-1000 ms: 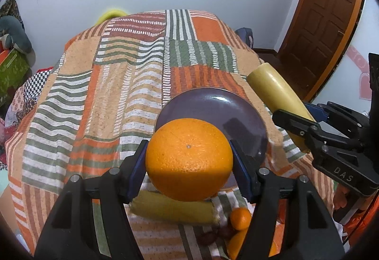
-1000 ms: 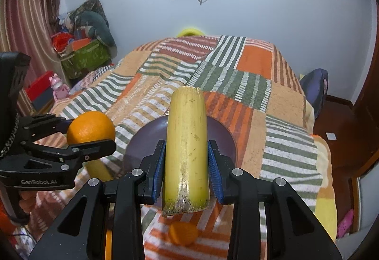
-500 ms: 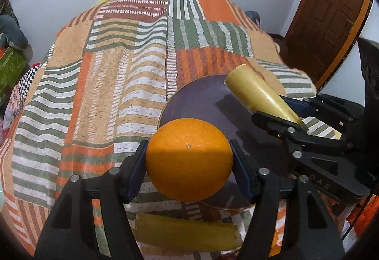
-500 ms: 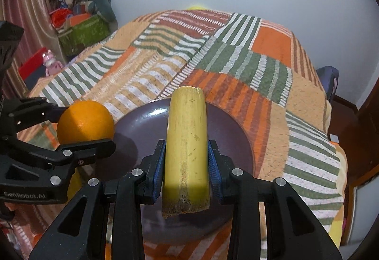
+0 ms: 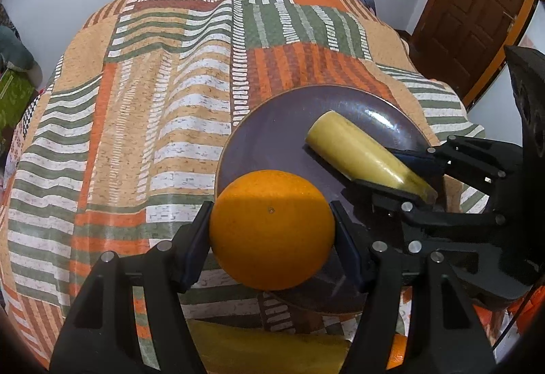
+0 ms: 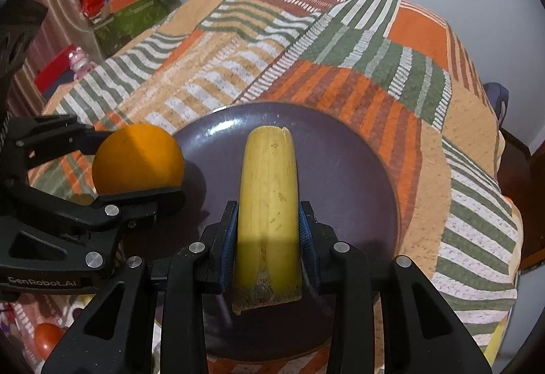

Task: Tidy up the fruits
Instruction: 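Open the left tool over the plate while the right tool releases the banana there, then grasp a second large orange with the right tool while the left tool approaches the corn cob, then close the left tool on the yellow corn cob and lift it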

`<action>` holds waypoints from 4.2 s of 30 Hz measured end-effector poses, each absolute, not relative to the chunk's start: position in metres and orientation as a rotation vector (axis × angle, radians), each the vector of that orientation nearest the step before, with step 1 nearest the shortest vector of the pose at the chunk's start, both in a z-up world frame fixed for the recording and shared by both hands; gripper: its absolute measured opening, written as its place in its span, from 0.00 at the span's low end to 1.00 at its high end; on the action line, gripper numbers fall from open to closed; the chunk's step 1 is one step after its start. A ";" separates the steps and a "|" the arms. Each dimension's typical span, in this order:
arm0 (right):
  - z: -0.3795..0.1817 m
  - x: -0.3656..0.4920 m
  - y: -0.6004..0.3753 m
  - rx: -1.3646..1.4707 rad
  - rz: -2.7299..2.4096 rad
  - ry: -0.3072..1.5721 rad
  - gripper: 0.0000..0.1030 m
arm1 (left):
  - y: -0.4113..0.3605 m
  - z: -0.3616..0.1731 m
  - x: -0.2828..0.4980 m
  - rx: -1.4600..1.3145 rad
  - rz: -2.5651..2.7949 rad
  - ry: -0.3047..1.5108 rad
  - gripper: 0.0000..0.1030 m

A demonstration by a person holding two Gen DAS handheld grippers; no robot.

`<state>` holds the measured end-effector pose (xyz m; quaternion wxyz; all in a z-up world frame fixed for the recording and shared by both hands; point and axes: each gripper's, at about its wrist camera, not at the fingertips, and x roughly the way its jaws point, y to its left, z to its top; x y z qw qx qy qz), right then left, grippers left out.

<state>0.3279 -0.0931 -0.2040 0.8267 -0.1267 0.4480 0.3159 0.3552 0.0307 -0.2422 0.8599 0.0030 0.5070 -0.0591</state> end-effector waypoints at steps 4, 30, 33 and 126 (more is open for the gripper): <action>-0.204 0.330 -0.094 -0.273 0.676 0.964 0.31 | 0.032 -0.247 0.359 0.006 -0.121 1.082 0.64; -0.135 0.278 -0.142 -0.189 0.567 0.838 0.46 | 0.045 -0.184 0.302 -0.028 -0.091 0.917 0.80; -0.127 0.262 -0.143 -0.190 0.558 0.815 0.46 | 0.049 -0.171 0.280 -0.028 -0.085 0.890 0.80; -0.155 0.187 -0.180 0.038 0.552 0.874 0.52 | 0.105 -0.218 0.192 -0.066 0.067 1.022 0.83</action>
